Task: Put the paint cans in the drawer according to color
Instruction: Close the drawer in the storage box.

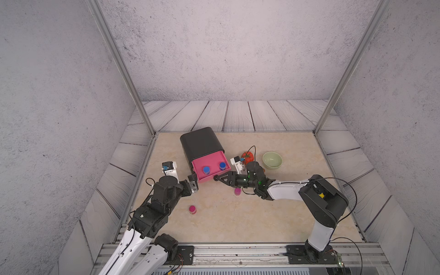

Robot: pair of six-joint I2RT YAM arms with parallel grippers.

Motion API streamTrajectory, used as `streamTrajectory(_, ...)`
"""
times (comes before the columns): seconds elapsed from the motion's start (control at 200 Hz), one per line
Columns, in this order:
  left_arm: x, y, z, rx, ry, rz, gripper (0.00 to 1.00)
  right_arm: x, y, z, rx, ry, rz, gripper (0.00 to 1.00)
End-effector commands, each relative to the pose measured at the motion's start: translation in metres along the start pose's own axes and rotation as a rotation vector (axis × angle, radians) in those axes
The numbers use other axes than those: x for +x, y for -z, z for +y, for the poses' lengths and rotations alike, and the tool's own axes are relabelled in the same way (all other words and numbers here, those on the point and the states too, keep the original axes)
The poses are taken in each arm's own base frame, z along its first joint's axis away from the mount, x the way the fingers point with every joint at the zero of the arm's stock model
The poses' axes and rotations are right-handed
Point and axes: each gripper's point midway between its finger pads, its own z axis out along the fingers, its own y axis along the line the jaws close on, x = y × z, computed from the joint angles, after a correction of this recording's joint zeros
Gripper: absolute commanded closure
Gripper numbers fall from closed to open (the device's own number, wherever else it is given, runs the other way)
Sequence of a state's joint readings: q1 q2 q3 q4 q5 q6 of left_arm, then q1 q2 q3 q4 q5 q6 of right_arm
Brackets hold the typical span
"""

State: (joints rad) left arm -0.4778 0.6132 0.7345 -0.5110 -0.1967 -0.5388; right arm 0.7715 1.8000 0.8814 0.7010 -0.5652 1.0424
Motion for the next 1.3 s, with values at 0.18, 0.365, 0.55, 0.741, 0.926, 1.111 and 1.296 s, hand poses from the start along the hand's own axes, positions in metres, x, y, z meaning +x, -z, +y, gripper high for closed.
streamTrajectory(0.18, -0.016, 0.011, -0.001, 0.008, 0.006, -0.054, 0.01, -0.002, -0.020, -0.011, 0.040, -0.018, -0.008, 0.54)
streamTrajectory(0.365, -0.019, 0.020, 0.002, 0.003, -0.001, -0.069, 0.01, -0.009, -0.024, -0.007, 0.046, -0.014, -0.022, 0.65)
streamTrajectory(0.55, -0.021, 0.028, 0.004, 0.005, -0.002, -0.085, 0.01, -0.024, -0.024, 0.007, 0.057, -0.017, -0.050, 0.67)
streamTrajectory(0.741, -0.022, 0.035, 0.006, 0.003, -0.009, -0.096, 0.01, -0.049, -0.029, 0.022, 0.086, -0.068, -0.081, 0.67)
streamTrajectory(0.926, -0.021, 0.037, 0.006, 0.011, -0.011, -0.094, 0.01, -0.076, -0.048, 0.014, 0.115, -0.161, -0.088, 0.66)
streamTrajectory(1.111, -0.019, 0.038, 0.006, 0.019, -0.006, -0.088, 0.02, -0.101, -0.069, 0.002, 0.116, -0.200, -0.110, 0.62)
streamTrajectory(1.296, -0.017, 0.040, 0.007, 0.021, 0.003, -0.087, 0.02, -0.116, -0.082, -0.009, 0.135, -0.198, -0.127, 0.60)
